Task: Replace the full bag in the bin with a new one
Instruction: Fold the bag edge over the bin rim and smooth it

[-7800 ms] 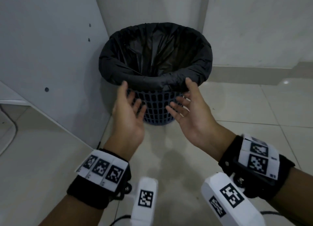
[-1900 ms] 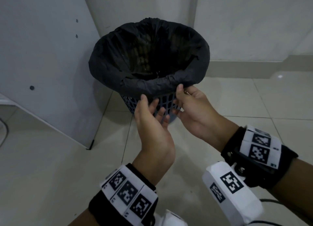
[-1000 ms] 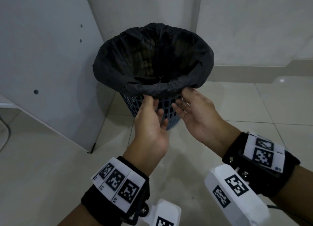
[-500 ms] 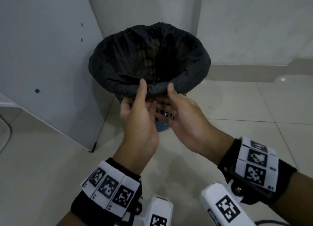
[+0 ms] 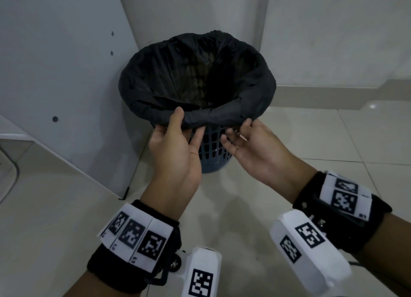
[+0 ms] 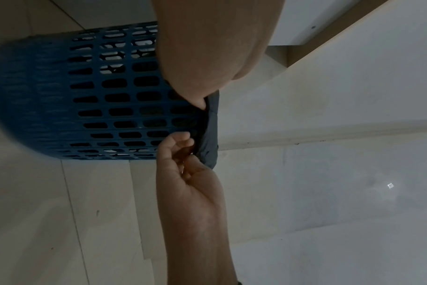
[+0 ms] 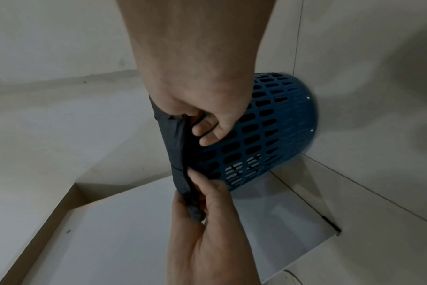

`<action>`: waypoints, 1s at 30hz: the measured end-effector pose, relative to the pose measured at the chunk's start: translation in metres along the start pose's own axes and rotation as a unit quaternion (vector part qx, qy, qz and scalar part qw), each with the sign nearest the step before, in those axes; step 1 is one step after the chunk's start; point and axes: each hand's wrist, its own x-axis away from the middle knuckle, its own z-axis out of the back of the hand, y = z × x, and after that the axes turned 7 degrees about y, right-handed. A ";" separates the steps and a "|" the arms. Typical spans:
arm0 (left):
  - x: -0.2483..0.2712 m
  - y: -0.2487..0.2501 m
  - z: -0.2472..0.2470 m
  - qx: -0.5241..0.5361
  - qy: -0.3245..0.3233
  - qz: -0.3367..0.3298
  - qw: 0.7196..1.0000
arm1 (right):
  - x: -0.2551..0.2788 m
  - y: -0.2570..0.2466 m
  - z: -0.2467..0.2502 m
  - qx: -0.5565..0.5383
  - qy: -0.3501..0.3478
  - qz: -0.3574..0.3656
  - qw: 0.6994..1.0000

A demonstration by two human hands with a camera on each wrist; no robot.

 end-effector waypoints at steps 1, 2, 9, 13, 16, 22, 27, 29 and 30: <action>-0.001 0.000 0.000 0.000 0.002 0.001 1.000 | -0.001 -0.002 0.000 0.005 -0.004 -0.007 1.000; -0.001 0.000 0.000 0.001 0.004 0.001 1.000 | -0.002 -0.004 -0.001 0.010 -0.010 -0.012 1.000; -0.005 0.002 0.001 0.015 0.011 -0.002 1.000 | -0.002 -0.012 -0.001 0.000 -0.027 0.000 1.000; -0.006 0.002 0.001 0.019 0.012 0.001 1.000 | -0.006 -0.012 -0.003 0.021 -0.015 0.004 1.000; -0.005 0.002 0.001 0.019 0.012 0.003 1.000 | -0.010 -0.008 0.004 -0.002 0.005 0.021 1.000; -0.005 0.002 0.000 0.026 0.008 0.010 1.000 | -0.012 -0.006 0.019 -0.023 -0.006 0.062 0.998; -0.006 0.003 0.000 0.022 0.013 0.009 1.000 | -0.018 -0.012 0.017 -0.005 -0.017 0.041 0.999; -0.006 0.003 0.000 0.024 0.013 0.010 1.000 | -0.020 -0.014 0.012 -0.007 -0.017 0.034 0.999; -0.006 0.003 0.000 0.024 0.014 0.011 1.000 | -0.022 -0.015 0.010 -0.010 -0.014 0.034 0.999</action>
